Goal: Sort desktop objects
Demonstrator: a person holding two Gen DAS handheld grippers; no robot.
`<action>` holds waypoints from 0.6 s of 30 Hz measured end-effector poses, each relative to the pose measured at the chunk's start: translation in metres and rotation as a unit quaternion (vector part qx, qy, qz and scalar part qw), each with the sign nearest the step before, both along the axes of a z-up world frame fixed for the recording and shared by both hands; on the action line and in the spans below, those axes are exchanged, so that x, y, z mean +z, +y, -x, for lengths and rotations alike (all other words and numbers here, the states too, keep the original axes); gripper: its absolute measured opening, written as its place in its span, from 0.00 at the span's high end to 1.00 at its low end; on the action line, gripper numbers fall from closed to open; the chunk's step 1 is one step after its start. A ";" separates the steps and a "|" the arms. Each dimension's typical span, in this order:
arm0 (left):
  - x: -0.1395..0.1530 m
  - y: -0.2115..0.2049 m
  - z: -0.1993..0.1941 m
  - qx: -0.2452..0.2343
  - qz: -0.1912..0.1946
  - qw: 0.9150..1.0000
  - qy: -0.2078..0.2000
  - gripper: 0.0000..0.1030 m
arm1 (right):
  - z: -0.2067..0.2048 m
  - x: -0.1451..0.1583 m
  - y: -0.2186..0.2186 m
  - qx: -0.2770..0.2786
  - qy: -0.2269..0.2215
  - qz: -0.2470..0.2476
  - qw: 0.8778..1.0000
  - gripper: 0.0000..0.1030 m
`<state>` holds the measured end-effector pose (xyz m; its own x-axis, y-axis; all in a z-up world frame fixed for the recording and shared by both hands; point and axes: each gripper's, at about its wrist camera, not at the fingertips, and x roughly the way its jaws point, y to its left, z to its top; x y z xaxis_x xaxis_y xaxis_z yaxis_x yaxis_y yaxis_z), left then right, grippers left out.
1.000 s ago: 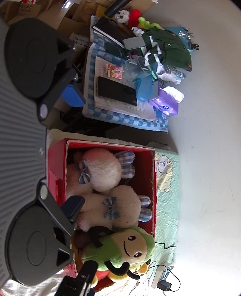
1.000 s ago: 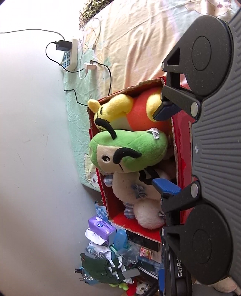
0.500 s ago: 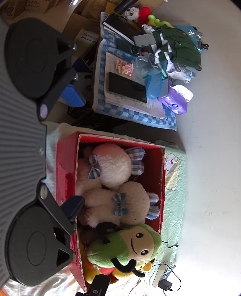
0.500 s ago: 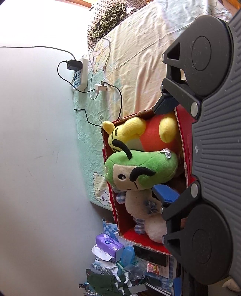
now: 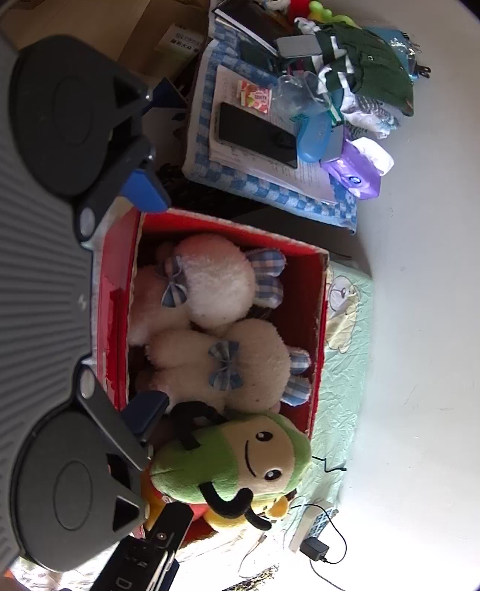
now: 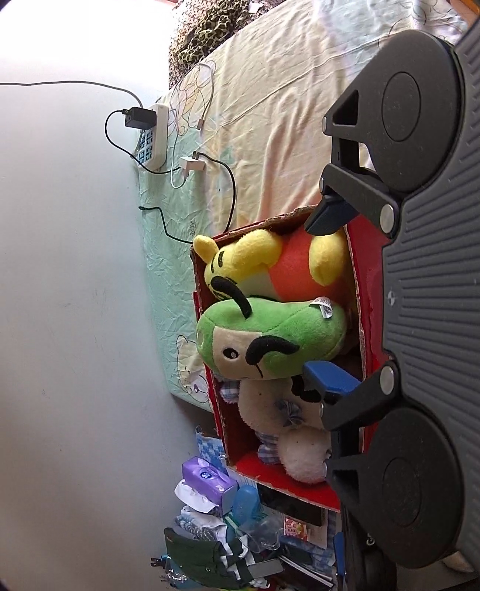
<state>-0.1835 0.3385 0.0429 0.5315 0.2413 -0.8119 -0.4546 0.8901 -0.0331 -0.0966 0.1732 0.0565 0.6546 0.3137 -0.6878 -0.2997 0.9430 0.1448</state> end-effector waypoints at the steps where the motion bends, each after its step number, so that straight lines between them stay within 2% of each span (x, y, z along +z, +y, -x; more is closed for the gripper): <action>1: -0.002 -0.002 -0.002 -0.002 -0.001 1.000 0.002 0.01 | -0.002 -0.002 0.000 -0.001 0.000 -0.002 1.000 0.27; 8: -0.011 -0.005 -0.006 -0.015 -0.011 1.000 0.022 0.01 | -0.009 -0.017 -0.001 0.012 0.021 -0.023 0.999 0.38; 18: -0.014 -0.005 -0.008 -0.035 -0.030 0.998 0.031 0.01 | -0.009 -0.027 0.003 0.004 0.033 -0.034 0.999 0.39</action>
<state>-0.1754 0.3336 0.0293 0.4976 0.2554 -0.8290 -0.3914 0.9189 0.0482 -0.0875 0.1761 0.0294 0.6064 0.3655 -0.7062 -0.2946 0.9282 0.2274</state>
